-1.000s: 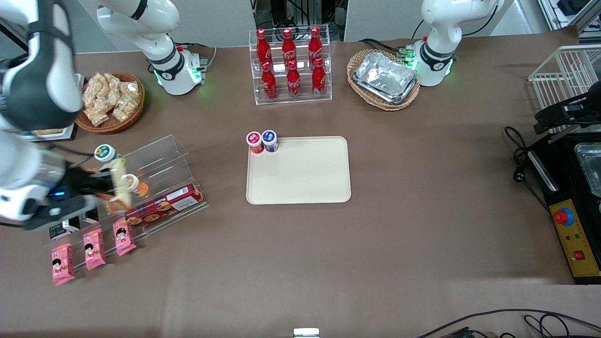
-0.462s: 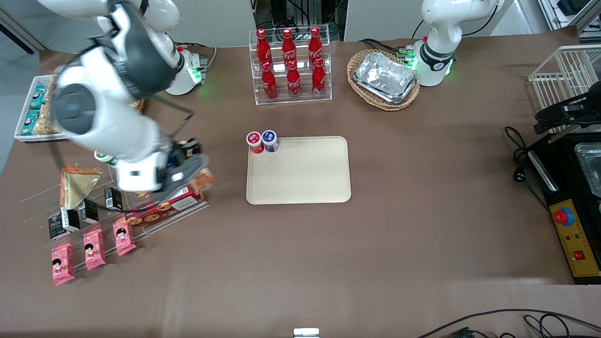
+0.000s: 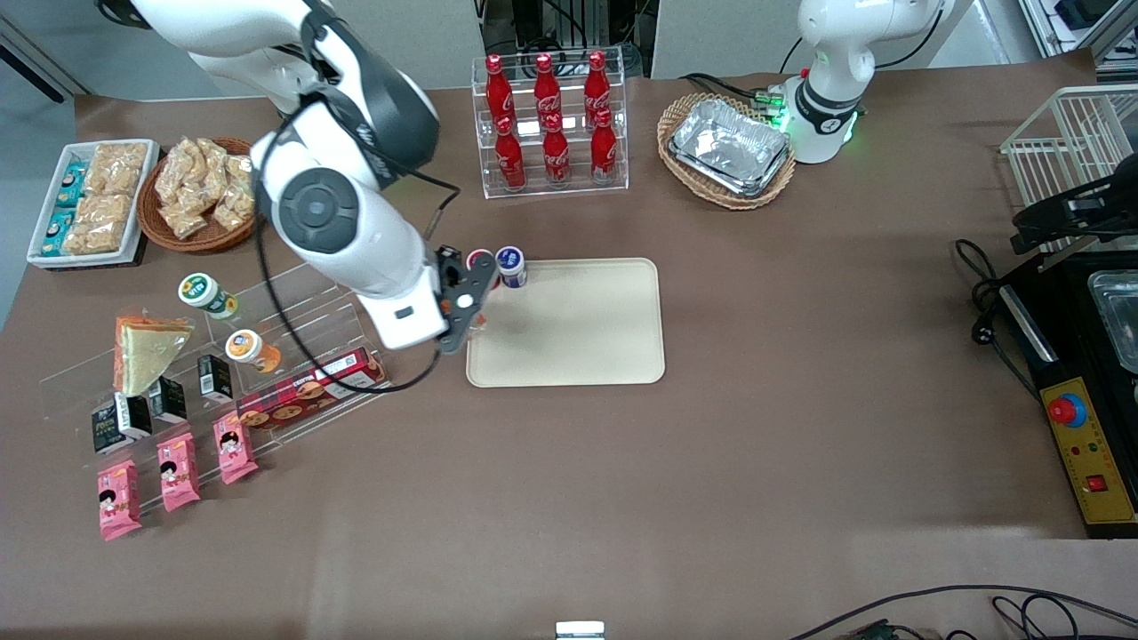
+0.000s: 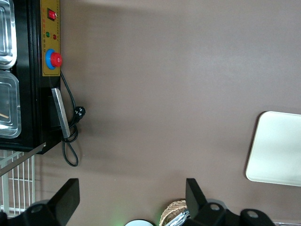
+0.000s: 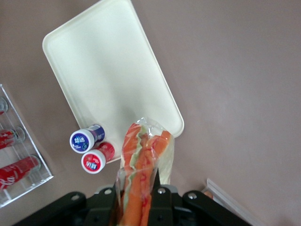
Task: Place sandwich on tray
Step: 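Carry the sandwich over the cream tray with the right gripper, then lower the sandwich onto the tray and open the right gripper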
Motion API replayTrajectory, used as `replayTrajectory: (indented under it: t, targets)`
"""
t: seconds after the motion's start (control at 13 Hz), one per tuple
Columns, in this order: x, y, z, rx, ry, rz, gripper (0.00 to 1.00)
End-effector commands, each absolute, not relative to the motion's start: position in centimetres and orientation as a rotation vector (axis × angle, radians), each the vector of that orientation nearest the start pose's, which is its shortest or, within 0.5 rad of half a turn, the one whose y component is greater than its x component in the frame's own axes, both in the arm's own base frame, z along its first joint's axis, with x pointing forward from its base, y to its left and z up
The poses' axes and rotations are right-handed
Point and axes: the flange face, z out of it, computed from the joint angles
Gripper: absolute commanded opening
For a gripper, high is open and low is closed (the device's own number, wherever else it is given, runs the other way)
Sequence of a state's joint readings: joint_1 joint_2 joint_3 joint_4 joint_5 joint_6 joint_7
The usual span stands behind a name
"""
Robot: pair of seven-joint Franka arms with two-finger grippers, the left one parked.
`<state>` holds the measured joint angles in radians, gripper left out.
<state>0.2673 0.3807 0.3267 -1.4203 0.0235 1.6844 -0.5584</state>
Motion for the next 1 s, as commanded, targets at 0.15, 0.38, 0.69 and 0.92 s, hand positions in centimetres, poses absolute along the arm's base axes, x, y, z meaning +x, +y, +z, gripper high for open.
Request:
replayTrajectory:
  t: [0.15,0.38,0.69,0.92]
  targets:
    - [54.3,42.5,41.3,-2.352,-1.955,0.118,0.22]
    - [53.4,46.0,37.2,-2.303,-2.02,0.082,0.23]
    - [52.8,47.9,33.0,-2.267,-2.118,0.086,0.25]
    - [52.0,50.3,30.9,-2.226,-2.204,-0.01,0.26]
